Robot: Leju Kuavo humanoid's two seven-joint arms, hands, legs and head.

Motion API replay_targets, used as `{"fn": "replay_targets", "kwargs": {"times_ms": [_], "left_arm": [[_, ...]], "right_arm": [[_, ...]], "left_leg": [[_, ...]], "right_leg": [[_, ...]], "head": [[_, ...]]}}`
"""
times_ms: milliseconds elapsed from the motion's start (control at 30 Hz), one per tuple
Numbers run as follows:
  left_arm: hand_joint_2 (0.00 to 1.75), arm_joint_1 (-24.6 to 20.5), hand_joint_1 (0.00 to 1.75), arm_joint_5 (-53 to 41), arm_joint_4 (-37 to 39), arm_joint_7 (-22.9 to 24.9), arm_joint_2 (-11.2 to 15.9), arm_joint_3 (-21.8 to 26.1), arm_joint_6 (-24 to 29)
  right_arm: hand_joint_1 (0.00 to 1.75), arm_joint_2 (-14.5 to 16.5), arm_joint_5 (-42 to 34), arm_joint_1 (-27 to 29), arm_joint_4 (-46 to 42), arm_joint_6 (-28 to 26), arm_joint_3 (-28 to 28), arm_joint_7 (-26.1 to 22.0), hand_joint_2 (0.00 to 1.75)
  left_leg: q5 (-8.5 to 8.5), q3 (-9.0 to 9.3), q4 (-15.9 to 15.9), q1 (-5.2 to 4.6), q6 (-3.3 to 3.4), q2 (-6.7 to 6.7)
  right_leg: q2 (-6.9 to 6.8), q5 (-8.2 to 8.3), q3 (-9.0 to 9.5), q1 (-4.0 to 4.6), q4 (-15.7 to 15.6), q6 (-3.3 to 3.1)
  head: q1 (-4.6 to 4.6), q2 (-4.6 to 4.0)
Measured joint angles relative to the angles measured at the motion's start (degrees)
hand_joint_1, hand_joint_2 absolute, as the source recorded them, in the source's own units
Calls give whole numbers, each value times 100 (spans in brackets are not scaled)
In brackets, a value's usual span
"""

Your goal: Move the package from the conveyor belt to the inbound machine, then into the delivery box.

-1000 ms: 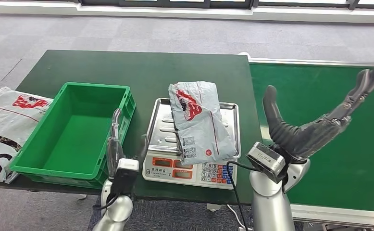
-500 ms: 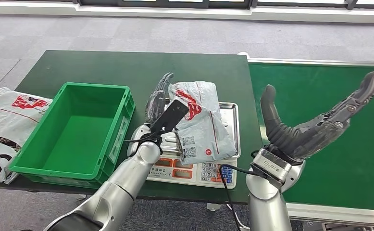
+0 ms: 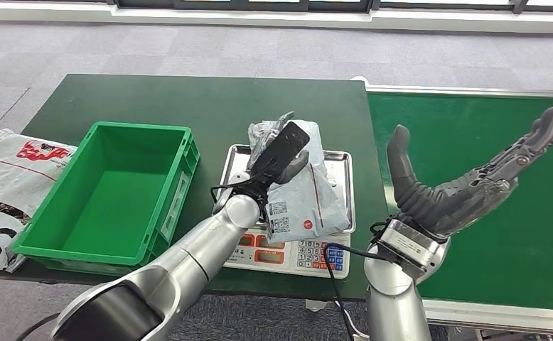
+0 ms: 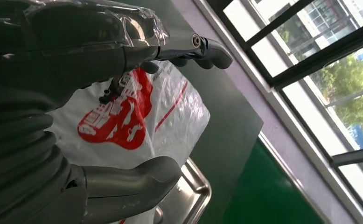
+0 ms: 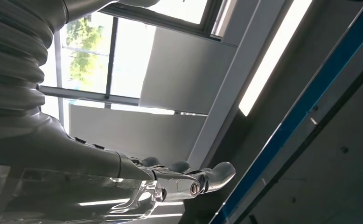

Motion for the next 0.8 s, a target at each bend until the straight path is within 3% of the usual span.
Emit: {"fn": "replay_targets", "kwargs": {"times_ms": [367,800], "left_arm": [[175,97,0,384,664,311,2,-1011,134],[175,434,0,423,1344,535,2,-1411,330]], "right_arm": [[0,-12,-72,18,-40,0,215,-1,175],[0,-18,-76,11,-50,0,430,-2,175]], "left_leg": [[0,-4,-1,0,0,0],[-1,0,-1,0,0,0]], "right_leg": [[0,0,-3,2,0,0],[-1,-1,6,1,0,0]], "head": [[0,0],[0,1]]}}
